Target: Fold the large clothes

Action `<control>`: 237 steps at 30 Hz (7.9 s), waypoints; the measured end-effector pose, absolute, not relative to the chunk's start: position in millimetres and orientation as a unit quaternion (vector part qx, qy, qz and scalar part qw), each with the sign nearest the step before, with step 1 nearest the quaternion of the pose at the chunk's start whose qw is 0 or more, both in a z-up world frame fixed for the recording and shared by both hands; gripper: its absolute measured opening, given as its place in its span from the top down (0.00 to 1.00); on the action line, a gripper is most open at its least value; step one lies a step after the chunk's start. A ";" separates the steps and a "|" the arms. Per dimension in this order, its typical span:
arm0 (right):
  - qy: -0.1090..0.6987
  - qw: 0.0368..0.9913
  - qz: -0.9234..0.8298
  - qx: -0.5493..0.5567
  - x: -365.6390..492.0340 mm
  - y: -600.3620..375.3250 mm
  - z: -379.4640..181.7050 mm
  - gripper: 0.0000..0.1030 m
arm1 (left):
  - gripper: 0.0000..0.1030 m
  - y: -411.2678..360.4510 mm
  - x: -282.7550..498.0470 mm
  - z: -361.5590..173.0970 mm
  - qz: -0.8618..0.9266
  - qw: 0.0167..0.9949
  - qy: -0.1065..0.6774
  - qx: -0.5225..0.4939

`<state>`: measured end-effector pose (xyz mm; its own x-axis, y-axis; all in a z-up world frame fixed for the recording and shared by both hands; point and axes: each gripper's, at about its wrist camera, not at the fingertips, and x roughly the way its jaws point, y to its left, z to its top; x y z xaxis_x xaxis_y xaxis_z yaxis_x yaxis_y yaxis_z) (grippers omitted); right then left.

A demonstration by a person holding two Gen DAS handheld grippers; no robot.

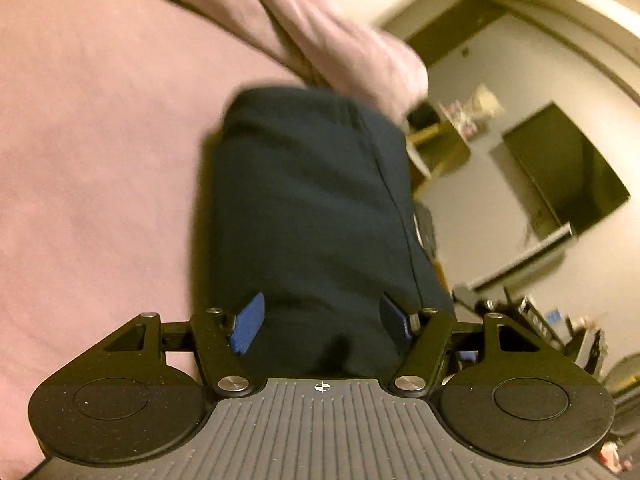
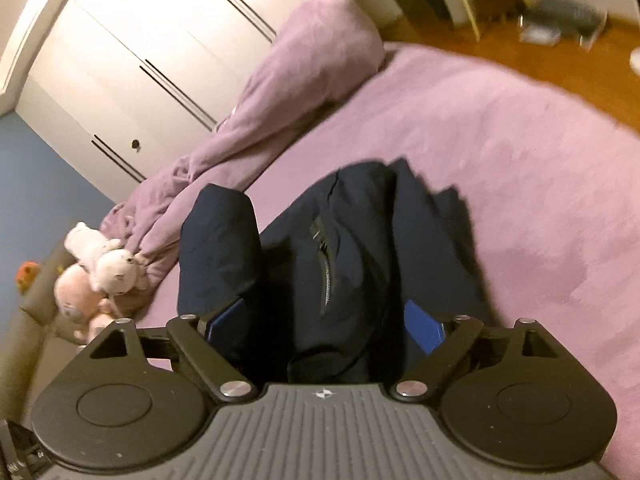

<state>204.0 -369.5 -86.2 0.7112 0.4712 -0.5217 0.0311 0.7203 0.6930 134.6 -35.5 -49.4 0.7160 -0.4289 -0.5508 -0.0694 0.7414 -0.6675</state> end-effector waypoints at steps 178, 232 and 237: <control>0.429 0.757 0.282 0.404 309.5 -361.1 -148.2 0.32 | 0.41 -19.0 243.3 -62.6 -0.116 0.842 0.354 -0.391; 0.366 0.894 0.168 0.197 186.9 -201.0 -92.9 0.04 | 0.16 10.7 94.3 -66.8 0.095 0.914 0.319 -0.232; 0.437 0.838 0.141 0.294 157.6 -233.1 -128.6 0.04 | 0.16 0.9 67.6 -75.1 0.089 0.904 0.350 -0.229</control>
<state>157.6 -233.1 -128.6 0.5783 0.4938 -0.6493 0.0205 0.7869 0.6167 67.6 0.9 -75.1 0.7396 0.0011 -0.6730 -0.3211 0.8794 -0.3514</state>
